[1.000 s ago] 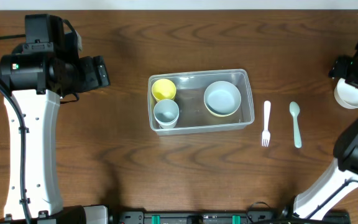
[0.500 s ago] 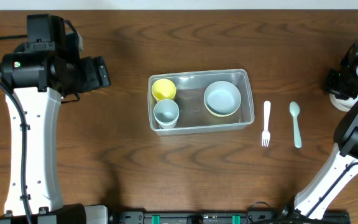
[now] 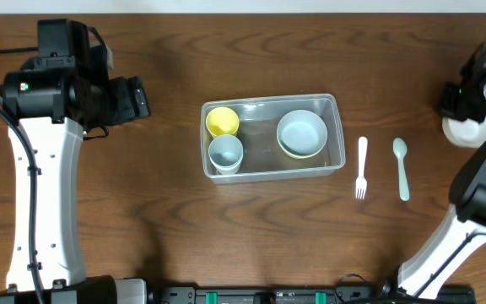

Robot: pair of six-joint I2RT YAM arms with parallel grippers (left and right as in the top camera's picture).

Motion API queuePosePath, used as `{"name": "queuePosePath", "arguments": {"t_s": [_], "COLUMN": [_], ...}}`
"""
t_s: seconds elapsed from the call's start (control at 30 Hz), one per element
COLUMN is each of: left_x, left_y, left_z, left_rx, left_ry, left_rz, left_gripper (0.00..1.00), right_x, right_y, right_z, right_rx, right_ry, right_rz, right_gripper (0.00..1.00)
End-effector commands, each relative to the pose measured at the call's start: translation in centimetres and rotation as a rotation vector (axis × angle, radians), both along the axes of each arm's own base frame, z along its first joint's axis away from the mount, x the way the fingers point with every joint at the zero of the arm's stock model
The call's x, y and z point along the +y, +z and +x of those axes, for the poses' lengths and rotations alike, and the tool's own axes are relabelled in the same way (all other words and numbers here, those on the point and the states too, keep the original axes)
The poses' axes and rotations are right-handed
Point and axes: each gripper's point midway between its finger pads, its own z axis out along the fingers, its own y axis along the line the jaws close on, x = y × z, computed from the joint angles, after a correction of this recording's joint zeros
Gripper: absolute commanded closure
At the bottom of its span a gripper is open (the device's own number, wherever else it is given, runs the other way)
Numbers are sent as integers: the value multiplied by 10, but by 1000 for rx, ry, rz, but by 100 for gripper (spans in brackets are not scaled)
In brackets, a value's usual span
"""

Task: Pack container

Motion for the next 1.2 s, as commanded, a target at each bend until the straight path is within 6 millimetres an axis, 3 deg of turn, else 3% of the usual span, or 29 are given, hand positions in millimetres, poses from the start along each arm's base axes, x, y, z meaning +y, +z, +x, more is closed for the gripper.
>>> {"name": "queuePosePath", "arguments": {"t_s": [0.0, 0.1, 0.17, 0.23, 0.3, 0.5, 0.67, 0.97, 1.17], "left_x": [2, 2, 2, 2, 2, 2, 2, 2, 2], "left_y": [-5, -5, -5, -5, -5, -5, -5, -5, -5], "left_z": [-1, -2, -2, -2, -2, -2, -2, -3, -2], "left_rx": [19, 20, 20, 20, 20, 20, 23, 24, 23], "left_ry": [8, 8, 8, 8, 9, 8, 8, 9, 9], "left_rz": [1, 1, 1, 1, 1, 1, 1, 1, 2], "left_gripper": [10, 10, 10, 10, 10, 10, 10, 10, 10], "right_x": [58, 122, 165, 203, 248, 326, 358, 373, 372], "right_y": [91, 144, 168, 178, 177, 141, 98, 21, 3], "right_z": [19, 18, 11, 2, -13, -43, -58, -79, -81], "right_rx": [-221, -336, -377, -387, -356, -239, -102, 160, 211], "right_ry": [160, 352, 476, 579, 710, 915, 973, 1022, 1024], "right_rz": [10, -1, -34, -56, -76, -73, -37, -33, -34], "right_gripper": [99, 99, 99, 99, 98, 97, 97, 97, 87]}}
